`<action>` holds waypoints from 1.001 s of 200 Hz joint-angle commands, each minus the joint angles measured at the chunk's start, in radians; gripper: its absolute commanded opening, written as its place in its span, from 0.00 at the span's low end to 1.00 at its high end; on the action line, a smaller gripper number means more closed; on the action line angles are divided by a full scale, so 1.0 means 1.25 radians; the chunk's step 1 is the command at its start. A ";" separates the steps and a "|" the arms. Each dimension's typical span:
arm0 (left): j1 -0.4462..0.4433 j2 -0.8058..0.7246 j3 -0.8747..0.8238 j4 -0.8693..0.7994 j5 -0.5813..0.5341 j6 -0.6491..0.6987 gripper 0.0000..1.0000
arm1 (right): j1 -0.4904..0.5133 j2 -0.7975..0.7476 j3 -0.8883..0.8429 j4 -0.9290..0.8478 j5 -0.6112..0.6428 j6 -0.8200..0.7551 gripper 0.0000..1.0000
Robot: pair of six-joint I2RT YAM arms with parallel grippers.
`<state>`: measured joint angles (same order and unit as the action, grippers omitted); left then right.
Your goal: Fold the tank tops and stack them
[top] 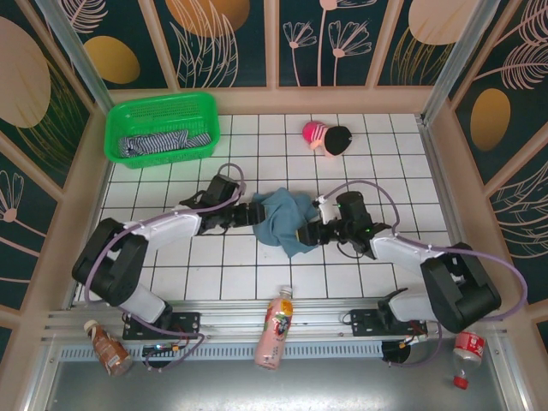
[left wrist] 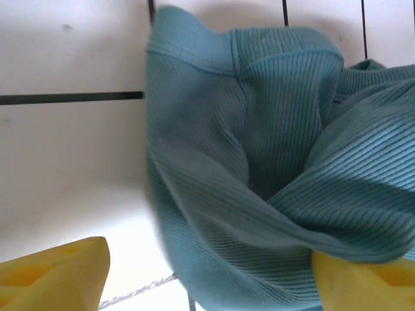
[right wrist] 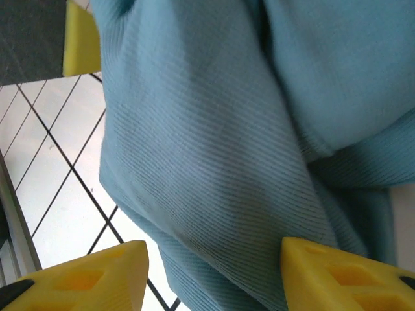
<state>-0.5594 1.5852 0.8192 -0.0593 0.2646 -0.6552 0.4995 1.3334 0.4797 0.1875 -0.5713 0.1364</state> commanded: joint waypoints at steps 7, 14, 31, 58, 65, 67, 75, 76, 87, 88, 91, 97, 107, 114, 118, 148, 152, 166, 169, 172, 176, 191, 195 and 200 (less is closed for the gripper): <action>-0.017 0.048 0.032 0.106 0.041 -0.046 0.71 | 0.004 0.055 -0.006 0.124 -0.005 0.007 0.51; -0.021 0.059 0.047 0.103 0.040 -0.043 0.65 | 0.004 0.065 -0.004 0.138 0.002 0.009 0.44; -0.024 0.080 0.082 0.077 0.033 -0.035 0.44 | 0.003 0.075 -0.001 0.167 0.026 0.012 0.23; -0.024 0.062 0.136 0.002 0.000 -0.003 0.14 | -0.006 0.039 0.016 0.159 0.066 -0.001 0.00; -0.024 0.049 0.161 -0.038 -0.018 0.012 0.09 | -0.008 0.012 0.022 0.141 0.090 -0.010 0.00; -0.024 0.045 0.167 -0.050 -0.024 0.016 0.09 | -0.009 0.004 0.024 0.135 0.099 -0.012 0.00; -0.024 0.027 0.192 -0.097 -0.046 0.033 0.08 | -0.012 -0.044 0.034 0.109 0.131 -0.027 0.00; -0.024 0.025 0.195 -0.103 -0.049 0.034 0.08 | -0.011 -0.050 0.036 0.105 0.135 -0.029 0.00; -0.024 -0.004 0.228 -0.163 -0.065 0.048 0.08 | -0.012 -0.116 0.060 0.059 0.189 -0.058 0.00; -0.023 -0.006 0.230 -0.167 -0.066 0.048 0.08 | -0.012 -0.123 0.062 0.056 0.195 -0.062 0.00; -0.024 -0.014 0.239 -0.182 -0.069 0.048 0.08 | -0.012 -0.140 0.070 0.045 0.212 -0.068 0.00; -0.023 -0.028 0.253 -0.209 -0.069 0.045 0.08 | -0.014 -0.176 0.084 0.027 0.243 -0.085 0.00; -0.025 -0.049 0.278 -0.251 -0.053 0.036 0.08 | -0.025 -0.227 0.113 0.003 0.276 -0.110 0.00; -0.026 -0.062 0.297 -0.286 -0.042 0.030 0.08 | -0.036 -0.253 0.141 -0.016 0.290 -0.127 0.00; -0.027 -0.067 0.312 -0.310 -0.038 0.028 0.08 | -0.042 -0.265 0.157 -0.027 0.298 -0.140 0.00; -0.041 -0.112 0.443 -0.457 -0.030 0.024 0.08 | -0.058 -0.337 0.268 -0.078 0.353 -0.242 0.00; -0.043 -0.119 0.463 -0.472 -0.029 0.023 0.08 | -0.058 -0.344 0.281 -0.082 0.358 -0.254 0.00; -0.052 -0.139 0.530 -0.510 -0.021 0.009 0.08 | -0.057 -0.361 0.330 -0.091 0.364 -0.298 0.00; -0.054 -0.143 0.540 -0.517 -0.016 0.003 0.08 | -0.057 -0.364 0.340 -0.092 0.367 -0.306 0.00; -0.056 -0.147 0.552 -0.520 -0.011 -0.003 0.08 | -0.057 -0.367 0.349 -0.092 0.368 -0.314 0.00; -0.058 -0.152 0.565 -0.523 0.001 -0.011 0.08 | -0.056 -0.369 0.361 -0.093 0.369 -0.326 0.00; -0.077 -0.172 0.600 -0.515 0.037 -0.043 0.07 | -0.057 -0.370 0.413 -0.099 0.369 -0.364 0.00; -0.084 -0.175 0.609 -0.514 0.042 -0.049 0.07 | -0.057 -0.370 0.426 -0.099 0.370 -0.373 0.00; -0.090 -0.178 0.619 -0.513 0.047 -0.055 0.07 | -0.057 -0.367 0.438 -0.100 0.370 -0.386 0.00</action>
<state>-0.6376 1.4078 1.5246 -0.6308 0.2577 -0.6617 0.4316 0.8864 0.9325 0.0834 -0.1474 -0.2176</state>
